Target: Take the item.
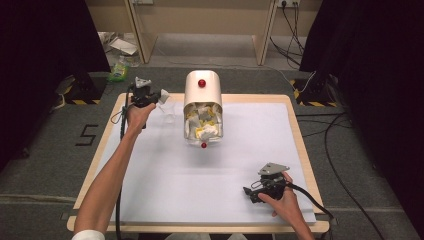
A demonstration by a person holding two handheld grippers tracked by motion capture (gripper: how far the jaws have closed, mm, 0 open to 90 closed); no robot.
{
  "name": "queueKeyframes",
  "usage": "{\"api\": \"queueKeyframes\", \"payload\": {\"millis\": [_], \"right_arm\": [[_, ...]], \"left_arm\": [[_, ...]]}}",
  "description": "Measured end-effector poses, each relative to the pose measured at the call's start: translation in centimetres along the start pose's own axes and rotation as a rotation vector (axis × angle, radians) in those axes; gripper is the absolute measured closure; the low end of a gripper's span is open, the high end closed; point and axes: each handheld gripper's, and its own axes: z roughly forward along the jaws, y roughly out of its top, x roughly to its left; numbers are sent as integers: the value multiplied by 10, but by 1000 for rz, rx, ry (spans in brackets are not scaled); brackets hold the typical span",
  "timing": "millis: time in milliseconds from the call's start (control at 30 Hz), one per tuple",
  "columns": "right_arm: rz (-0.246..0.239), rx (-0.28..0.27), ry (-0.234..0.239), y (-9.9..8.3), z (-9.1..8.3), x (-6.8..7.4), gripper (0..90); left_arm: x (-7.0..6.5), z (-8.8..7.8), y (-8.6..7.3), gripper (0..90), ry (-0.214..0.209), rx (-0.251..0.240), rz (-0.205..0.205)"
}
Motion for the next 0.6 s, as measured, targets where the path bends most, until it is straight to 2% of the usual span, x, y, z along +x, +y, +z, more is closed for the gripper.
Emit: {"api": "queueKeyframes", "payload": {"millis": [267,600], "right_arm": [[1,0,0,0,0,0,4],[0,0,0,0,0,0,4]], "left_arm": [[-4,4,-4,890,-2,28,25],[-5,7,-10,889,8,53,31]]}}
